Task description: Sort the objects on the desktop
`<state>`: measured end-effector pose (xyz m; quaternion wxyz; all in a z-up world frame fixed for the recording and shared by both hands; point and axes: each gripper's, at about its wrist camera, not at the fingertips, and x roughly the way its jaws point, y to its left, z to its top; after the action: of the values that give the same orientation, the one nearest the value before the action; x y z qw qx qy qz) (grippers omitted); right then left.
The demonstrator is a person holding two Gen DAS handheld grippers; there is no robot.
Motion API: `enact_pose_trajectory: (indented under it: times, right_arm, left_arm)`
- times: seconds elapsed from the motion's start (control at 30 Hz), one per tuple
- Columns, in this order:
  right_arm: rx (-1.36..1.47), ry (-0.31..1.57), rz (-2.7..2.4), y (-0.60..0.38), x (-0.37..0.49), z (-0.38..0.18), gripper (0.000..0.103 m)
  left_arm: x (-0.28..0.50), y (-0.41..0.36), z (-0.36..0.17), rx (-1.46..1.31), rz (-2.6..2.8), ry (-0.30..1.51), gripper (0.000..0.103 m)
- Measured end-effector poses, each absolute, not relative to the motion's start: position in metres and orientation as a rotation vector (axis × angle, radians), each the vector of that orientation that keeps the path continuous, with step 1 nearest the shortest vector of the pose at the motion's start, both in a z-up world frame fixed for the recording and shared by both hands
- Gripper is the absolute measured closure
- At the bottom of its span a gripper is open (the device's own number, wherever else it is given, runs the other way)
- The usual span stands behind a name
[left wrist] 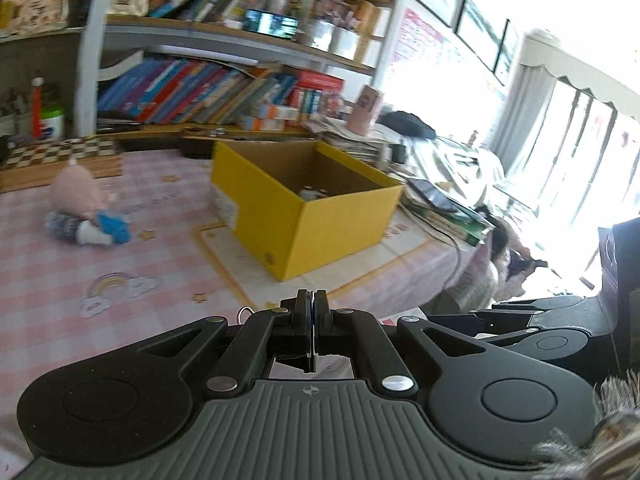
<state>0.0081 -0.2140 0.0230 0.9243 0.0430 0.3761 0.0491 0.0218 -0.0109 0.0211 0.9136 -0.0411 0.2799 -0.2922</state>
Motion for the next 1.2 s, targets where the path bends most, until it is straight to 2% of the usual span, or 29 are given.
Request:
enact_pose_trajectory:
  times: [0.47,1.2]
  right_arm:
    - [0.127,0.785,0.028,-0.254,0.005,0.02,0.049]
    - [0.105,0.799,0.109,-0.314,0.068,0.021,0.049]
  left_arm:
    - [0.033,-0.054,0.019,-0.053,-0.686,0.598,0.101]
    - [0.082,-0.119,0.03,-0.051,-0.634,0.579,0.101]
